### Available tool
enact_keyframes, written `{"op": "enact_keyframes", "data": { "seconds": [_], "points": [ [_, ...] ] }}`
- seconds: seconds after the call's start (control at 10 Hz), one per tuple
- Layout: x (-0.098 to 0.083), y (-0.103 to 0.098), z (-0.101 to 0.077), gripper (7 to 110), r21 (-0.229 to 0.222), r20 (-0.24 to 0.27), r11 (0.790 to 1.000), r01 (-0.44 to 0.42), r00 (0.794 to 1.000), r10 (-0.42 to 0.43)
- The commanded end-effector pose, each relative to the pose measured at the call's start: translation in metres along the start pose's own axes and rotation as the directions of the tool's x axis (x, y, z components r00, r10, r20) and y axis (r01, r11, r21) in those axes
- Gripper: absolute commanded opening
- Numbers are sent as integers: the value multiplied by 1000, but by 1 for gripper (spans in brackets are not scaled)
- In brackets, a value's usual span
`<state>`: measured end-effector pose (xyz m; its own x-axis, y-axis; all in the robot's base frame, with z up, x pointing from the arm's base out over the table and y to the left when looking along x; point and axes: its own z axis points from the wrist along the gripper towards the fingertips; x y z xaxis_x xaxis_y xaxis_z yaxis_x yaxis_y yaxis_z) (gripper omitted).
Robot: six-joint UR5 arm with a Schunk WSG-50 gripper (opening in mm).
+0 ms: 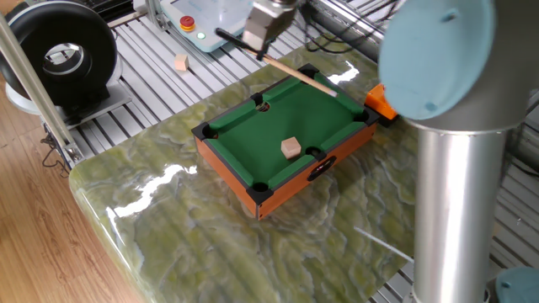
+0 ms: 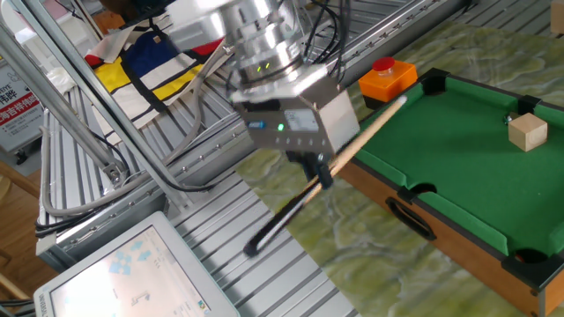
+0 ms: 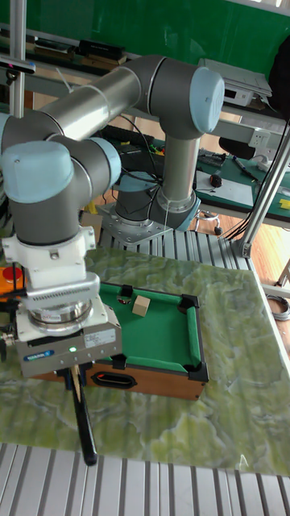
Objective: Hit the pool ball
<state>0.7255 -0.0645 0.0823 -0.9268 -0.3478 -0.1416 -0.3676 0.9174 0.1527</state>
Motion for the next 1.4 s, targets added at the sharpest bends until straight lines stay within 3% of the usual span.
{"op": "enact_keyframes", "data": {
  "seconds": [0.0, 0.1, 0.2, 0.3, 0.4, 0.5, 0.6, 0.7, 0.8, 1.0, 1.1, 1.2, 1.3],
  "points": [
    [-31, 22, 7, 7, 91, -75, 990, 109, 992, -103],
    [-38, 31, 1, 7, 122, -111, 972, 202, 976, -189],
    [-37, 46, -10, 7, 112, -166, 941, 320, 940, -300],
    [-31, 62, -23, 7, 63, -217, 888, 456, 874, -434],
    [-28, 81, -35, 7, 8, -224, 828, 561, 808, -545],
    [-27, 106, -47, 7, -25, -187, 818, 574, 801, -568],
    [-14, 128, -59, 7, -80, -190, 779, 621, 758, -624],
    [2, 145, -66, 7, -103, -204, 774, 625, 748, -631],
    [7, 164, -67, 7, -103, -165, 817, 567, 800, -577],
    [5, 150, -66, 7, -44, -146, 879, 475, 867, -476],
    [5, 143, -61, 7, -44, -129, 900, 434, 891, -436],
    [4, 142, -52, 7, -77, -93, 911, 405, 907, -411],
    [6, 137, -47, 7, -83, -90, 914, 397, 911, -403]
  ]
}}
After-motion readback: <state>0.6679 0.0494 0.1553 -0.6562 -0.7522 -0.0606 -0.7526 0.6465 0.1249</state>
